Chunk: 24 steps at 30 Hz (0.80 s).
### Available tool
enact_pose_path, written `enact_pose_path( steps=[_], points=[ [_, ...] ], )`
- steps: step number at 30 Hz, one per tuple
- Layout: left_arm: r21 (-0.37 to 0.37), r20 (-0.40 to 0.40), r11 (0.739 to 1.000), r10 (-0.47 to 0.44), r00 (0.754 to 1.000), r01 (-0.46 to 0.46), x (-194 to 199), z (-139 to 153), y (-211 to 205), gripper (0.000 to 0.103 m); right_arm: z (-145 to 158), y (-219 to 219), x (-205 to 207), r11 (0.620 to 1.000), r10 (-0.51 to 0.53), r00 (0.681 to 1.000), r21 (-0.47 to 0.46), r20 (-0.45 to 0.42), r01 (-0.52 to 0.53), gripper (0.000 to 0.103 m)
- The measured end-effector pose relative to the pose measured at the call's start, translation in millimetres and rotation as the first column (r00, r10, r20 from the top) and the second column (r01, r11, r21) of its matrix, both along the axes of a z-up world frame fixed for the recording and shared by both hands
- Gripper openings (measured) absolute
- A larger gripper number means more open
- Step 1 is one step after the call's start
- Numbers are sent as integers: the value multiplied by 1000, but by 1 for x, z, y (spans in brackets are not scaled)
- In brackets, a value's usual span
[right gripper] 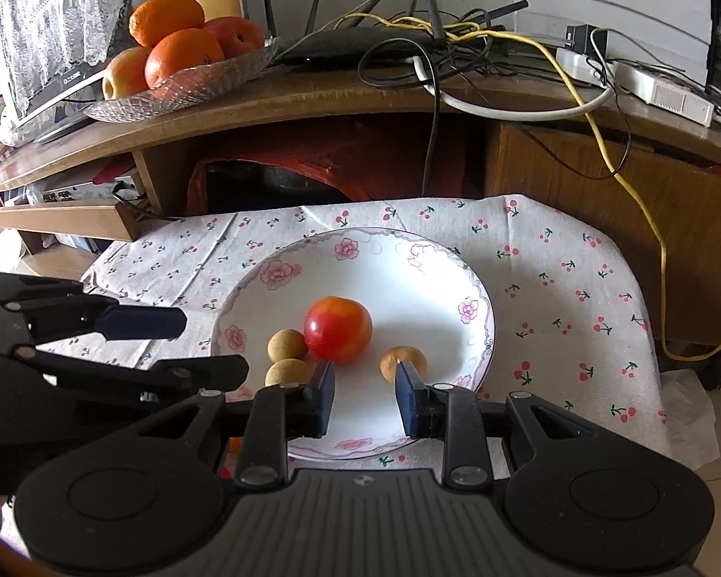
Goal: Organize fruits
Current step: 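Release both brown fruits into the white bowl with both tools, then move both open tools back from the bowl toward the tomatoes and oranges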
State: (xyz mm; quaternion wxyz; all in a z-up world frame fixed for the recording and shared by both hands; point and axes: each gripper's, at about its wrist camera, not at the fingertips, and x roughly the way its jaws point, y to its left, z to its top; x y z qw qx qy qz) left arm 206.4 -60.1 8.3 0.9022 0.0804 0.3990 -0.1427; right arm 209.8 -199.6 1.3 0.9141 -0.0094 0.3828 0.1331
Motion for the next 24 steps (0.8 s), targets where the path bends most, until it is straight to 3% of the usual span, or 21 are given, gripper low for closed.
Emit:
enact_pose_path(
  steps=[24],
  points=[
    [18, 34, 1000, 16, 999, -16, -47, 22, 23, 60, 19, 25, -44, 998, 61, 998, 19, 14, -61, 29]
  ],
)
